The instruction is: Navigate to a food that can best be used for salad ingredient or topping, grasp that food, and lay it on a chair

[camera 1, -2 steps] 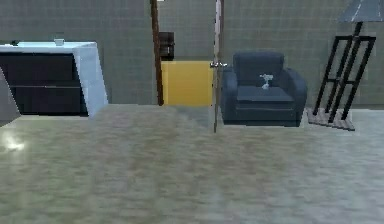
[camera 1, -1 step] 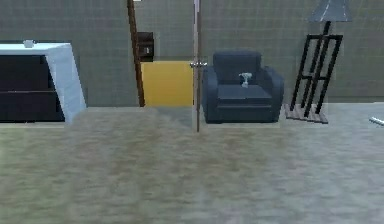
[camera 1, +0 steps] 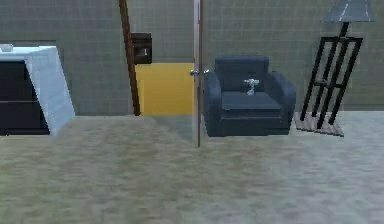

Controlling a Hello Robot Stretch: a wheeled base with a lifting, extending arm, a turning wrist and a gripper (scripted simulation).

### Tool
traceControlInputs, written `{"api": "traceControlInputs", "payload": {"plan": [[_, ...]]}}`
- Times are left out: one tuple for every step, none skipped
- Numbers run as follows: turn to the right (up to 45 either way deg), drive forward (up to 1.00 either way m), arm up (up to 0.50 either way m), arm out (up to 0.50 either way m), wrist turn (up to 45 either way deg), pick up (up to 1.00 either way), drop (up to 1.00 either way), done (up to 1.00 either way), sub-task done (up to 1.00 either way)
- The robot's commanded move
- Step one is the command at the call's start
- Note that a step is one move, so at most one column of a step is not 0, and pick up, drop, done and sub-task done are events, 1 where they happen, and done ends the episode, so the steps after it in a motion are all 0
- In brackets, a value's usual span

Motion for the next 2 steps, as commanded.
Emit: {"api": "traceControlInputs", "payload": {"plan": [[45.0,0.00,0.00,0.00,0.0,0.00,0.00,0.00,0.00],[3.0,0.00,0.00,0.00,0.0,0.00,0.00,0.00,0.00]]}}
